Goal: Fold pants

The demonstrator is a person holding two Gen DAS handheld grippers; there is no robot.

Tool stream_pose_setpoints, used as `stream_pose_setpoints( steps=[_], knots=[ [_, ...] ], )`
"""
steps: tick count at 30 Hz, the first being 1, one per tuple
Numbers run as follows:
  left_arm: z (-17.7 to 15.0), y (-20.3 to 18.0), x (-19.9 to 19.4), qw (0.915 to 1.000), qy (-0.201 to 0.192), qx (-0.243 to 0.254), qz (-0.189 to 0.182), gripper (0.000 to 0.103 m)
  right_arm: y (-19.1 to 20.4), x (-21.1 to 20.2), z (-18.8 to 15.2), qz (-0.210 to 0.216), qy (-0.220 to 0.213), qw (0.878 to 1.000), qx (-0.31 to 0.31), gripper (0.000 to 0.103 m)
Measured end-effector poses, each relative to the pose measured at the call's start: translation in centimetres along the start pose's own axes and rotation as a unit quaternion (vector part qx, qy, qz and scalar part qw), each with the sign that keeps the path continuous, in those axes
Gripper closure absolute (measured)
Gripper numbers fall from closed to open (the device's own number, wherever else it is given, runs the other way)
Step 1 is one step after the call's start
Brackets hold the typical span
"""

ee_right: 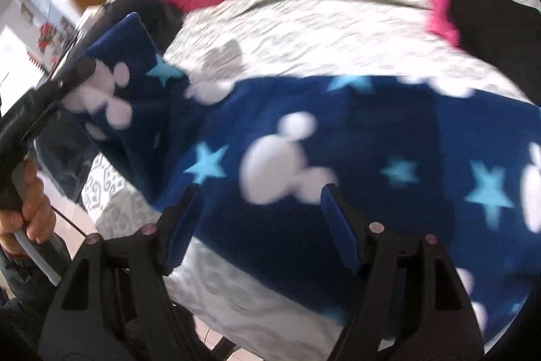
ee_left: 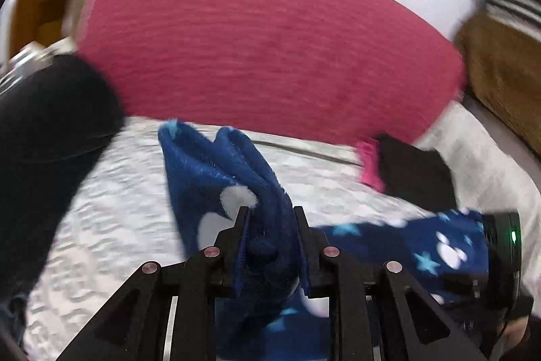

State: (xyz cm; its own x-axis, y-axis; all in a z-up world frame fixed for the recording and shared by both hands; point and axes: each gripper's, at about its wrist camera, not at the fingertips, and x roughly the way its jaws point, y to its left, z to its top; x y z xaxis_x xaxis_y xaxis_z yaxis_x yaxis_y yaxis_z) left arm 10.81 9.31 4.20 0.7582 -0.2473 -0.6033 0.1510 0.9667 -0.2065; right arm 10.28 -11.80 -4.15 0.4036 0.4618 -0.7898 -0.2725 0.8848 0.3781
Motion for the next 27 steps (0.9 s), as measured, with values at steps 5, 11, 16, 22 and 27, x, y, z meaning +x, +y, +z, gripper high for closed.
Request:
stream_pose_setpoints(
  steps=[5,11,16,22,27],
  knots=[
    [-2.1,-8.3,3.5,0.9962,0.041,0.044,-0.062,0.081,-6.0,-4.5,-0.7,-0.038,-0.035,0.997,0.05,0.031],
    [-6.6,-15.4,7.0,0.9851,0.104,0.07,-0.118,0.087,-11.1,-6.7,-2.1,-0.039,-0.046,0.992,0.109,0.031],
    [-8.0,-16.2,5.8,0.9833,0.114,0.092,-0.109,0.086,-12.6,-6.1,-2.6,-0.011,-0.032,0.991,0.128,0.031],
    [-8.0,-9.1,1.5,0.9945,0.069,0.078,-0.013,0.032,-12.0,-3.6,-1.1,0.075,0.008,0.987,0.142,0.031],
    [-9.9,-2.7,0.6,0.9908,0.088,0.069,0.075,0.021,-10.1,-0.4,0.9,0.112,0.051,0.981,0.153,0.03]
  ],
)
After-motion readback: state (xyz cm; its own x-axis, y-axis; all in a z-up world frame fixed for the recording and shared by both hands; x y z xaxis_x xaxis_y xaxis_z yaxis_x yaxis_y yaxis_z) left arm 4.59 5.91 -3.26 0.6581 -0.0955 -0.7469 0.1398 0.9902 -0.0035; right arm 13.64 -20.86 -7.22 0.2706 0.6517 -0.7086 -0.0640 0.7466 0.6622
